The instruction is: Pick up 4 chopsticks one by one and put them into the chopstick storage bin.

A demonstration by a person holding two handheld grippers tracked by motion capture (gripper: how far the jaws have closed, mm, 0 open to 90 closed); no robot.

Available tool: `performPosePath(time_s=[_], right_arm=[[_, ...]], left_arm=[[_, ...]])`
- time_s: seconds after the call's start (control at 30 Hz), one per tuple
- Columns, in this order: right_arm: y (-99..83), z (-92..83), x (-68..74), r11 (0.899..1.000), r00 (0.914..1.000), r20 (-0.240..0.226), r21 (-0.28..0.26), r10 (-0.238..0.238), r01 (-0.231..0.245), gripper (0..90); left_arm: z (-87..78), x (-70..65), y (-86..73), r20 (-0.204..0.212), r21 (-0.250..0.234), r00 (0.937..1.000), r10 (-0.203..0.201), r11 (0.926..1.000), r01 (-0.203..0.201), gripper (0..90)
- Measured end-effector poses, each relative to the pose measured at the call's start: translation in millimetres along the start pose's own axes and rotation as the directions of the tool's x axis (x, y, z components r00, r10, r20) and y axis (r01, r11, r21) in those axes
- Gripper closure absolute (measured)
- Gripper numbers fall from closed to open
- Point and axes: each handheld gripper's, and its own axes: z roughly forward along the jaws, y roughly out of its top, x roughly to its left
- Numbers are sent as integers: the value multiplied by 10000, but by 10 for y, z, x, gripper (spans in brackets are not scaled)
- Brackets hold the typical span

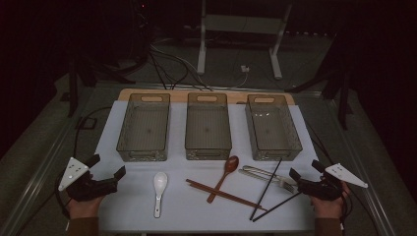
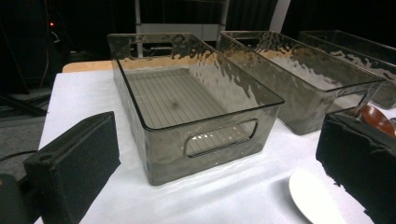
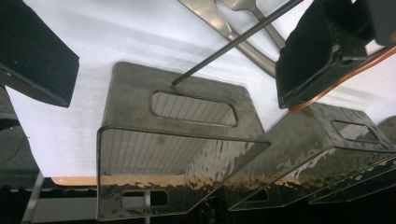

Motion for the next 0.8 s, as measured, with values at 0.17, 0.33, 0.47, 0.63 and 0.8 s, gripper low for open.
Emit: performPosePath(time_s=[0.17,0.33,0.47,0.63,0.8], right_arm=[[6,-11,21,9999,10000,69,84,72,-73,0],[25,-8,63,9998,10000,73,183,32,-34,0],[77,-22,142,9995,9999,-122,293,-86,90,0],[125,-22,236,9982,9981,-477,453,-383,404,0],[130,-19,302,9945,9946,-795,757,-667,728,0]], left_arm=[[1,3,-15,31,18,9999,-102,9999,102,5],[-1,-12,-15,18,39,10000,-75,10000,75,6],[-3,-19,-10,15,26,10000,-84,10000,84,6],[-5,-34,-12,-8,98,10000,-20,10000,20,6],[5,-52,-19,43,195,10000,56,9998,-57,6]])
